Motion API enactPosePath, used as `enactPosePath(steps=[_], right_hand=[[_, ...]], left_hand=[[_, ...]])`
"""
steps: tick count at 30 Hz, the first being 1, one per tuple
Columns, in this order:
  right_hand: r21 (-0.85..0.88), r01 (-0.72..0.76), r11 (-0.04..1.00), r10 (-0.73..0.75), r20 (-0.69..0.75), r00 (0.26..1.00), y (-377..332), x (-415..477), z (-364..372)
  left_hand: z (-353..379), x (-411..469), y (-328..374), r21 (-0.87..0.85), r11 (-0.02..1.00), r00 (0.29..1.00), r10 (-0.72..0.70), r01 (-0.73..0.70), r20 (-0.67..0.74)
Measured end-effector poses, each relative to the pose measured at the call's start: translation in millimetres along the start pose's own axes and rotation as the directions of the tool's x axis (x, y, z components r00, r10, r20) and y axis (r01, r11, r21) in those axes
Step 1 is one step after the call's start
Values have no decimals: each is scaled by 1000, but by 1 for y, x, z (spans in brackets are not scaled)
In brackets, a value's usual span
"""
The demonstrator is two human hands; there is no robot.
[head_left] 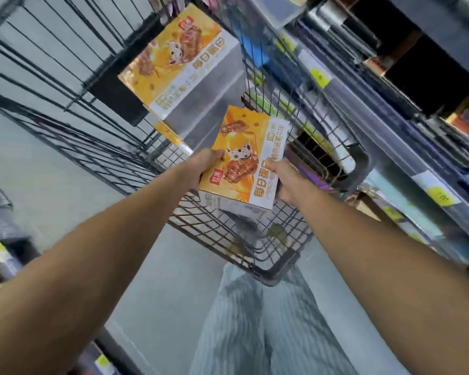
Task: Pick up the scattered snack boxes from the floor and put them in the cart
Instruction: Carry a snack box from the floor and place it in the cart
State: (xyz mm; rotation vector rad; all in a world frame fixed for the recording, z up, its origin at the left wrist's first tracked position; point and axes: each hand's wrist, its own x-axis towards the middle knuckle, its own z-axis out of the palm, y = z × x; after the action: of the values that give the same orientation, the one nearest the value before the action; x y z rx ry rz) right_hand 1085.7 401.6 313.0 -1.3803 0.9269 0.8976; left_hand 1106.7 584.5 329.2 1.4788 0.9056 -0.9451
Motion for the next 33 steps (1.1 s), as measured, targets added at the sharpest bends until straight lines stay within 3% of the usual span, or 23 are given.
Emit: enactPosePath(steps=[11, 16, 24, 28, 33], right_hand=[[65, -60, 996, 61, -11, 998, 10, 112, 14], [87, -84, 993, 89, -58, 994, 18, 137, 18], [254, -77, 964, 88, -30, 996, 28, 146, 28], [279, -72, 958, 85, -37, 996, 21, 148, 35], [302, -51, 952, 75, -68, 995, 24, 146, 37]], left_hand=[[-6, 104, 4, 90, 996, 996, -19, 11, 86], [-12, 130, -4, 228, 973, 998, 33, -44, 53], [-22, 170, 1, 268, 962, 999, 52, -50, 0], [-4, 154, 22, 449, 875, 963, 250, -181, -98], [4, 146, 7, 526, 733, 780, 596, -432, -190]])
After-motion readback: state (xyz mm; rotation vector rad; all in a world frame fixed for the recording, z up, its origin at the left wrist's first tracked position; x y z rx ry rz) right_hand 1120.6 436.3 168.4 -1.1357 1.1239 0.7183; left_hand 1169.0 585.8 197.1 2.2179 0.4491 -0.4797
